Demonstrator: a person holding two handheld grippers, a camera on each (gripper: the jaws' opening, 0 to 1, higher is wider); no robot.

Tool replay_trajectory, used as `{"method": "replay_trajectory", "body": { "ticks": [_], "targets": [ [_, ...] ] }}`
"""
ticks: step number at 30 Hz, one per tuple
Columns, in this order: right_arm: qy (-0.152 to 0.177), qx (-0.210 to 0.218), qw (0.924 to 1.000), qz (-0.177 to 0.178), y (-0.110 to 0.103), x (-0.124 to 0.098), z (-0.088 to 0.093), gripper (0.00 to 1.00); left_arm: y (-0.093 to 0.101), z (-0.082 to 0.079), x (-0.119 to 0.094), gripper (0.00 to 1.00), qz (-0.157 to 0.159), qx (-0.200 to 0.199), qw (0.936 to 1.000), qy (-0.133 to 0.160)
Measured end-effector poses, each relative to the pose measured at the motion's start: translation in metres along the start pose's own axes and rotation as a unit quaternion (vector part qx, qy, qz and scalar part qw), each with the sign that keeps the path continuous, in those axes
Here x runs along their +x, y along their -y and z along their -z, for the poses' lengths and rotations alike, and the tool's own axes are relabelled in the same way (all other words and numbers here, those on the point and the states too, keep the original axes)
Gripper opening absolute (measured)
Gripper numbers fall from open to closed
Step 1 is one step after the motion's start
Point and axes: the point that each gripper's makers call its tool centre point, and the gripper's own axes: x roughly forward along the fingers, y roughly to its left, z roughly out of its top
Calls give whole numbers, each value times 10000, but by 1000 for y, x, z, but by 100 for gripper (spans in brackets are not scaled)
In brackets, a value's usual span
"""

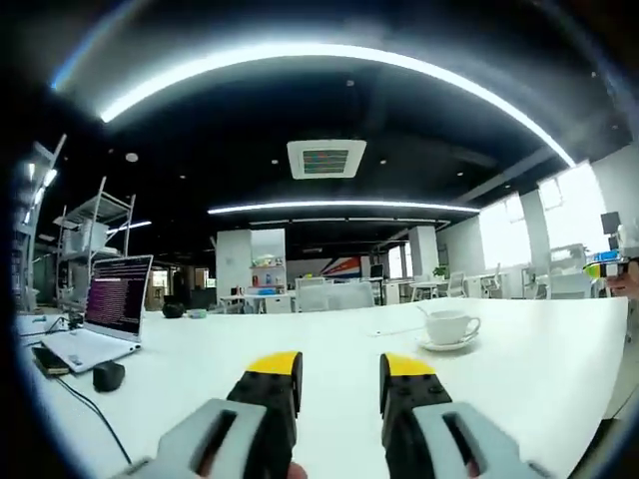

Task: Tidy tabletop coffee trays, cups and spoons，present forward

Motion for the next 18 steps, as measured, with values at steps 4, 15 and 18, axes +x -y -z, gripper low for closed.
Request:
{"method": "replay_trajectory", "body": {
  "ticks": [4, 15, 18],
  "targets": [
    [-16, 43, 10000, -51, -5, 2, 1, 41, -3, 5, 0, 32, -90, 92, 9998, -175],
    [25, -18, 10000, -72, -11, 3, -6, 42, 6, -5, 6, 32, 19, 102, 9999, -27],
    [33, 39, 10000, -41, -10, 2, -5, 42, 8, -6, 7, 32, 47, 89, 9999, -5]
  ]
}}
